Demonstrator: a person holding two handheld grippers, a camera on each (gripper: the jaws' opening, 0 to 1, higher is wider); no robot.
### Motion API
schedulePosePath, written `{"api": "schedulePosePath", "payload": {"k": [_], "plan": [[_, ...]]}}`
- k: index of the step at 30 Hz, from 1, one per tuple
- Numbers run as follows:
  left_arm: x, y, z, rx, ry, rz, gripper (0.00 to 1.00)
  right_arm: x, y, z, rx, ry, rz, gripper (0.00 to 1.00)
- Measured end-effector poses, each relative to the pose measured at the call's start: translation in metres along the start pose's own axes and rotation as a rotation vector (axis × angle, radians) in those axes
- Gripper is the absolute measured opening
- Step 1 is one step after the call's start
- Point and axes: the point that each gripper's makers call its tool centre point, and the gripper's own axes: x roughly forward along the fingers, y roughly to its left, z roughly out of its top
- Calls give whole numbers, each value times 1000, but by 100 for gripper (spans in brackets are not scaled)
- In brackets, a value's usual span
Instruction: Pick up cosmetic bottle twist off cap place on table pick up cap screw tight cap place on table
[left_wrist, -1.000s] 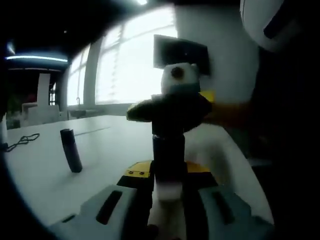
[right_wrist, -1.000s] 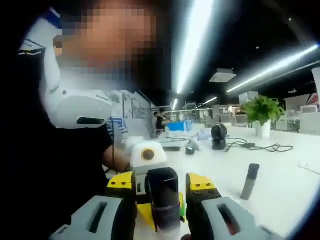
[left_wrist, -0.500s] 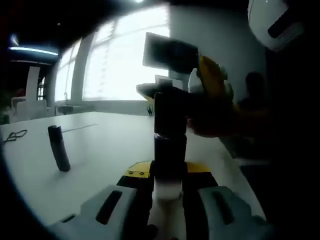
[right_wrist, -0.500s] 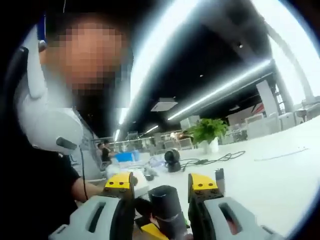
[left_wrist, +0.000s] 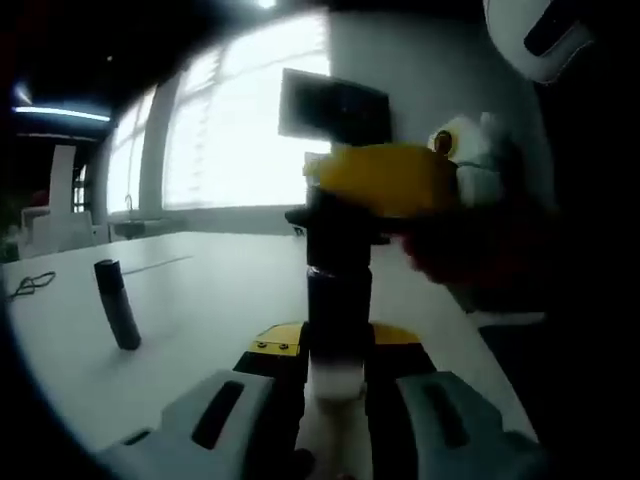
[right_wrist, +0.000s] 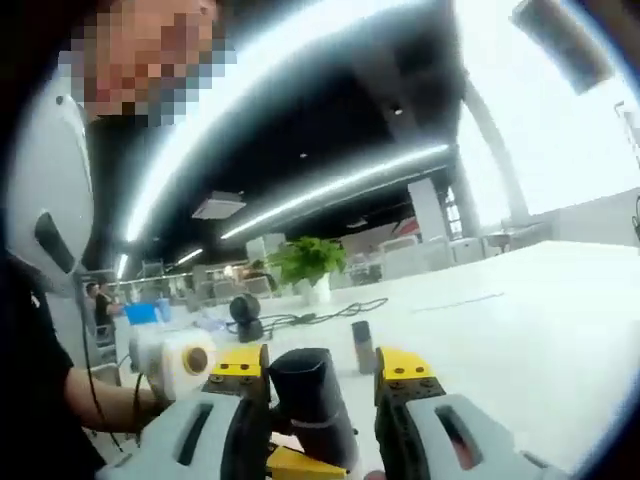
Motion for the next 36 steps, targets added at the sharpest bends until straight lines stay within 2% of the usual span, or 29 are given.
{"api": "schedulePosePath", "payload": {"k": [1, 4, 8, 10, 16, 21, 23, 27, 31, 36], "plan": [[0, 1, -1, 26, 4, 13, 12, 0, 1, 0, -5, 1, -21, 36], [0, 0, 0, 45, 0, 18, 12, 5, 13, -1, -35, 14, -16, 33], [0, -2, -1, 46, -1, 5, 12, 3, 10, -5, -115, 29, -111, 33], [0, -2, -1, 48, -1, 4, 12, 1, 12, -6, -128, 32, -134, 32], [-1, -4, 0, 56, -2, 2, 12, -1, 11, -8, -136, 40, -176, 19], [0, -3, 0, 56, -2, 9, 12, -1, 8, -9, -161, 50, -173, 17], [0, -1, 0, 64, -1, 32, 12, -1, 6, -9, -166, 52, -163, 17], [2, 14, 0, 95, 11, 162, 12, 5, 0, -9, -174, 51, -140, 17], [2, 18, 0, 81, 12, 173, 12, 12, -1, -9, -152, 43, -110, 17], [0, 23, -1, 56, 15, 186, 12, 19, 3, -11, -170, 58, -51, 17]]}}
